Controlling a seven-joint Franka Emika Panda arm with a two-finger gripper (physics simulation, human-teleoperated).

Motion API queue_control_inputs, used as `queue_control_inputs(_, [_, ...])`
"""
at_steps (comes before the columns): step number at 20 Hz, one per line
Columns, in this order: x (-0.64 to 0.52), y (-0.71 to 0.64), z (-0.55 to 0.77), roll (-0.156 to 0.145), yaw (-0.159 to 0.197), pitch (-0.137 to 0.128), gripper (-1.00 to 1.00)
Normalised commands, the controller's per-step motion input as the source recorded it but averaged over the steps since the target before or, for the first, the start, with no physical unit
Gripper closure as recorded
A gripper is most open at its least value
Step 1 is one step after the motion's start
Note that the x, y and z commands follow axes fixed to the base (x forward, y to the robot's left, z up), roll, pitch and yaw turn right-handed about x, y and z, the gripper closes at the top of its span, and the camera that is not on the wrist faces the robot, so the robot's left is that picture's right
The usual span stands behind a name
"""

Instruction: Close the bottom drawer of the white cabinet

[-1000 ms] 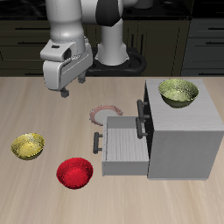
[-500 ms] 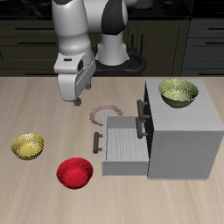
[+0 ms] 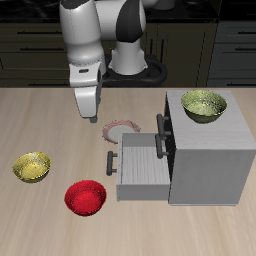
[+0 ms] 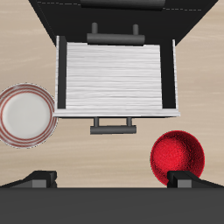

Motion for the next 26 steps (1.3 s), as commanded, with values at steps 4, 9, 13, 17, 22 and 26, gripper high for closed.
queue_control_inputs(4, [-0.02, -0.07, 0.0, -0.025, 0.154, -0.032, -1.0])
queue_control_inputs(9, [-0.01, -0.04, 0.05, -0.008, 0.011, 0.003, -1.0])
queue_control_inputs(13, [0.01, -0.01, 0.03, 0.01, -0.037, -0.001, -1.0])
queue_control_inputs(17, [0.03, -0.01, -0.01, 0.007, -0.006, -0.024, -1.0])
queue_control_inputs(22, [0.1, -0.02, -0.36, 0.018, -0.016, 0.002, -1.0])
queue_control_inputs(26, [0.02, 0.01, -0.32, 0.001, -0.034, 0.031, -1.0])
